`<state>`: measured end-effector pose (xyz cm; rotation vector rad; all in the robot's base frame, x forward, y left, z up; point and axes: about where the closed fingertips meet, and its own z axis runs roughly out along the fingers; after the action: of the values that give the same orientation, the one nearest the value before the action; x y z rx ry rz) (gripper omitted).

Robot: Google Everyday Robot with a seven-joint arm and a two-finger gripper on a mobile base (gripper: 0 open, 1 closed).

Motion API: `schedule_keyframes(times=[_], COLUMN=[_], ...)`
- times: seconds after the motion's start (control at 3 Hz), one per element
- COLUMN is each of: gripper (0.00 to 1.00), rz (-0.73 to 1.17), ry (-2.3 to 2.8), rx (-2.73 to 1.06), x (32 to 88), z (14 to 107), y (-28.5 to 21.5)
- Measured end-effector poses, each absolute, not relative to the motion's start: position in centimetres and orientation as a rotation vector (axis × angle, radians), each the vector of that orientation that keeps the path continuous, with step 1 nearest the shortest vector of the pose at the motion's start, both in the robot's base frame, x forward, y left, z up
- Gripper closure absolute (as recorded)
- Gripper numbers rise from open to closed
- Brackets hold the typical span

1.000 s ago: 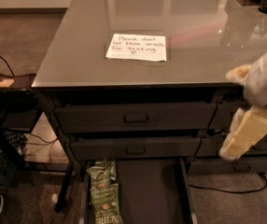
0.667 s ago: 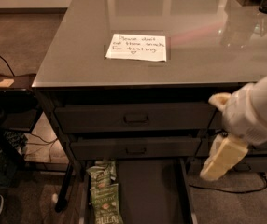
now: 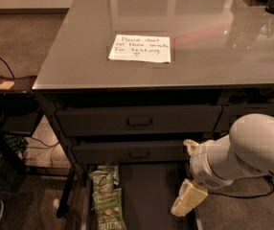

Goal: Pick green jalapeno chip bag from bottom drawer and place on counter

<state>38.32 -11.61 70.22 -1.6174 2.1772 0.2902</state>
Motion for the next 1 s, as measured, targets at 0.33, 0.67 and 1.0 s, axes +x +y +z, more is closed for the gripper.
schedule_keyframes(times=[0.33,0.67,1.0], gripper=[0.00,0.00,0.00], rz=[0.291,0.302,0.307], ry=[2.177,2.183,2.180], rx=[-1.618,-1.627,-1.667], x=[38.3,38.6,38.8], z=[70.2,67.7,62.0], y=[-11.6,-11.5,-10.2])
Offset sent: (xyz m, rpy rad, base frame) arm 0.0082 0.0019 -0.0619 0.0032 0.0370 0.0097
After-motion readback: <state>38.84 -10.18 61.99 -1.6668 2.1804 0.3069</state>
